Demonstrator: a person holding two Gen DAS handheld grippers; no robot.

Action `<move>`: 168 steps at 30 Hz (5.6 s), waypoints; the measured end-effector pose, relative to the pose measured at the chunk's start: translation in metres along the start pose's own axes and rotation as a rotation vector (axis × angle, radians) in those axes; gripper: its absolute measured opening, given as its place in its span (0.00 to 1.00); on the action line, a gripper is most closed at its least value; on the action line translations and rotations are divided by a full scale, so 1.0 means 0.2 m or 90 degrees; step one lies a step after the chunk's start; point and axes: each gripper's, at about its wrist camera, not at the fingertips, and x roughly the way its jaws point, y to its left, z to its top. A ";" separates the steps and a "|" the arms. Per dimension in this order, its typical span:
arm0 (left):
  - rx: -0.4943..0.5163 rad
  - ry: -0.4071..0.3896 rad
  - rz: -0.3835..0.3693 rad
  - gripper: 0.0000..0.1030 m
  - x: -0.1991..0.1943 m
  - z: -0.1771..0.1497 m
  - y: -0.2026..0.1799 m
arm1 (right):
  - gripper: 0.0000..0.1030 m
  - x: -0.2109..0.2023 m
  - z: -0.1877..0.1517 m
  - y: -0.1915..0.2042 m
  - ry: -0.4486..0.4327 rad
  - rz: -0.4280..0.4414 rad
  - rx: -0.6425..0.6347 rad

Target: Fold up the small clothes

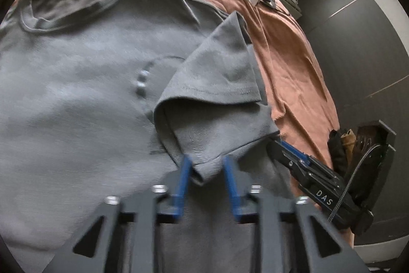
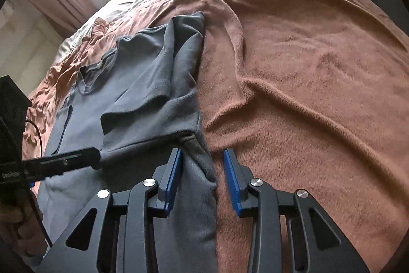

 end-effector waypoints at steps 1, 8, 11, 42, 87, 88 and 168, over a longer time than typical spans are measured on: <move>0.000 0.001 0.001 0.17 0.01 0.00 0.00 | 0.27 0.01 0.00 0.00 -0.001 -0.002 0.001; 0.016 -0.023 -0.028 0.08 -0.07 -0.03 -0.04 | 0.16 0.01 0.01 -0.03 -0.001 -0.002 0.017; 0.026 -0.021 -0.036 0.08 -0.09 -0.07 -0.07 | 0.14 0.00 0.00 -0.04 0.000 0.000 0.034; 0.136 -0.034 0.066 0.51 0.08 0.17 -0.28 | 0.39 -0.20 -0.01 -0.23 -0.038 0.066 0.136; 0.035 -0.106 0.199 0.22 -0.15 0.57 0.28 | 0.39 -0.05 0.05 -0.04 -0.053 0.025 0.048; 0.042 -0.107 0.188 0.22 -0.15 0.57 0.26 | 0.39 -0.06 0.05 -0.04 -0.065 0.034 0.047; -0.055 -0.426 0.209 0.99 -2.23 -1.55 0.40 | 0.87 -1.80 -0.90 0.71 -0.095 -0.169 -0.111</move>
